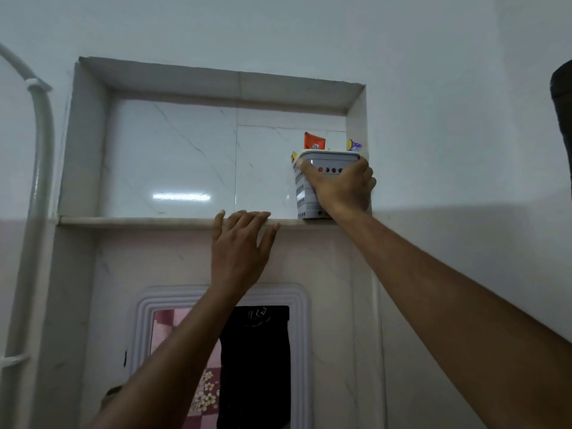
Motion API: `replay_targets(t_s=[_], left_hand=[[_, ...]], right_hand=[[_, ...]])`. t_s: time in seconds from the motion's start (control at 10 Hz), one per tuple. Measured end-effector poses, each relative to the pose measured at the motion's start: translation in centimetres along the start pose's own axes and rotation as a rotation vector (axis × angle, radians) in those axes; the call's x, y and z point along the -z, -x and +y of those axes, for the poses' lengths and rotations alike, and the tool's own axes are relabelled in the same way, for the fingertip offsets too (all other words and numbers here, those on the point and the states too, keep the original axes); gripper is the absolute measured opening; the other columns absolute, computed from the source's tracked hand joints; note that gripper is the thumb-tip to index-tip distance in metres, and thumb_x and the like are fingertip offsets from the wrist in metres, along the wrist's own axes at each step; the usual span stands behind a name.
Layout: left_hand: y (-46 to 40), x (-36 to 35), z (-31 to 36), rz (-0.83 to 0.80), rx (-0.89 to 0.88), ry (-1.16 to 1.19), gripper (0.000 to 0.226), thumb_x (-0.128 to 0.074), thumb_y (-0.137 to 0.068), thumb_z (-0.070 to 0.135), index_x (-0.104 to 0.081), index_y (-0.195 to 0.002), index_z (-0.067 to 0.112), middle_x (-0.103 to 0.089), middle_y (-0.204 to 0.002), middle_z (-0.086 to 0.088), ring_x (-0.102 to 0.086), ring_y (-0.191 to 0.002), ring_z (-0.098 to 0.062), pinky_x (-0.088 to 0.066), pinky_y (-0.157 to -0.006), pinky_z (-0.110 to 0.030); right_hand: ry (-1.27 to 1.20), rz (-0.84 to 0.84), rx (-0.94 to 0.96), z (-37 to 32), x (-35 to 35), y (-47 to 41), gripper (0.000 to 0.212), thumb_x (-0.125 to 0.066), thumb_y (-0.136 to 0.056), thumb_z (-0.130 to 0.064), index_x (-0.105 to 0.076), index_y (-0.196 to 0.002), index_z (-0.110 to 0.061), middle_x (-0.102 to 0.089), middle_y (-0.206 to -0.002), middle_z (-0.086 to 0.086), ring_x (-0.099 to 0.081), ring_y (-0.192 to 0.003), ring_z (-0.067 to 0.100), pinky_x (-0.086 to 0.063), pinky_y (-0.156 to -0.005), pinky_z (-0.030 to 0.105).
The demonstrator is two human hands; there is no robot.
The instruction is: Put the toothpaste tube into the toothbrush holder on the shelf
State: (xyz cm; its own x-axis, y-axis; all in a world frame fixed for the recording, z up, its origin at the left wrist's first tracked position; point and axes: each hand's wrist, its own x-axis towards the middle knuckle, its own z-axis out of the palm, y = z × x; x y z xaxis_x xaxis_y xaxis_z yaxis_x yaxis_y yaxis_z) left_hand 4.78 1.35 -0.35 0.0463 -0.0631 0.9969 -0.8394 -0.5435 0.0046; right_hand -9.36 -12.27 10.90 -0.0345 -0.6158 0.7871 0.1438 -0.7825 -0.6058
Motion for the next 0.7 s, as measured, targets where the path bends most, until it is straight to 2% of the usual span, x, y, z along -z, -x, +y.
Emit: replay_targets(t_s=[0.1,0.2,0.3,0.4,0.5,0.6,0.7], left_hand=[[0.0,0.0,0.1,0.012,0.003,0.003,0.040,-0.051,-0.108,0.053,-0.072,-0.131,0.028,-0.074,-0.127,0.008,-0.061,-0.130,-0.019,-0.024,-0.127,-0.049],[0.0,0.0,0.1,0.012,0.003,-0.003,0.042,-0.050,-0.108,0.054,-0.071,-0.134,0.028,-0.074,-0.127,0.008,-0.060,-0.130,-0.018,-0.023,-0.127,-0.048],[0.1,0.0,0.1,0.013,-0.008,-0.001,0.043,-0.050,-0.108,0.054,-0.070,-0.136,0.028,-0.074,-0.128,0.007,-0.060,-0.129,-0.018,-0.024,-0.127,-0.048],[0.1,0.2,0.1,0.006,-0.006,0.002,0.043,-0.051,-0.108,0.054,-0.070,-0.136,0.027,-0.074,-0.127,0.007,-0.060,-0.128,-0.018,-0.024,-0.127,-0.048],[-0.2,0.5,0.3,-0.031,0.013,0.014,0.044,-0.051,-0.108,0.055,-0.070,-0.137,0.028,-0.074,-0.129,0.007,-0.059,-0.130,-0.017,-0.024,-0.127,-0.048],[-0.3,1.3,0.7,-0.122,0.032,0.035,0.052,-0.045,-0.107,0.061,-0.066,-0.142,0.028,-0.071,-0.135,0.005,-0.056,-0.136,-0.020,-0.021,-0.128,-0.050],[-0.7,2.5,0.9,-0.208,0.046,0.056,0.062,-0.041,-0.107,0.065,-0.055,-0.152,0.026,-0.066,-0.145,-0.001,-0.051,-0.143,-0.024,-0.018,-0.130,-0.051]], right_hand=[[0.043,0.009,0.019,0.3,-0.8,0.3,0.122,-0.085,-0.075,-0.084,-0.042,-0.159,-0.006,-0.055,-0.156,0.014,-0.051,-0.145,0.036,-0.045,-0.122,0.049],[0.111,-0.075,0.019,1.0,-1.6,0.7,0.133,-0.075,-0.083,-0.087,-0.020,-0.173,-0.006,-0.042,-0.167,0.017,-0.040,-0.155,0.037,-0.037,-0.128,0.052],[0.182,-0.152,0.008,1.9,-2.2,1.1,0.135,-0.062,-0.091,-0.090,0.003,-0.178,-0.009,-0.029,-0.172,0.017,-0.030,-0.160,0.038,-0.030,-0.130,0.054],[0.225,-0.249,-0.013,2.5,-2.2,1.9,0.131,-0.050,-0.096,-0.091,0.019,-0.177,-0.016,-0.022,-0.171,0.017,-0.027,-0.158,0.039,-0.026,-0.132,0.057],[0.217,-0.312,-0.012,3.4,-1.9,2.2,0.127,-0.051,-0.100,-0.087,0.023,-0.177,-0.019,-0.015,-0.174,0.017,-0.022,-0.160,0.040,-0.024,-0.132,0.057],[0.174,-0.310,0.050,3.8,0.1,3.2,0.122,-0.059,-0.101,-0.081,0.011,-0.179,-0.017,-0.012,-0.175,0.017,-0.018,-0.163,0.039,-0.028,-0.133,0.058],[0.150,-0.247,0.159,4.2,2.0,4.0,0.110,-0.064,-0.102,-0.074,-0.012,-0.176,-0.012,-0.027,-0.167,0.015,-0.028,-0.156,0.036,-0.035,-0.129,0.054]])
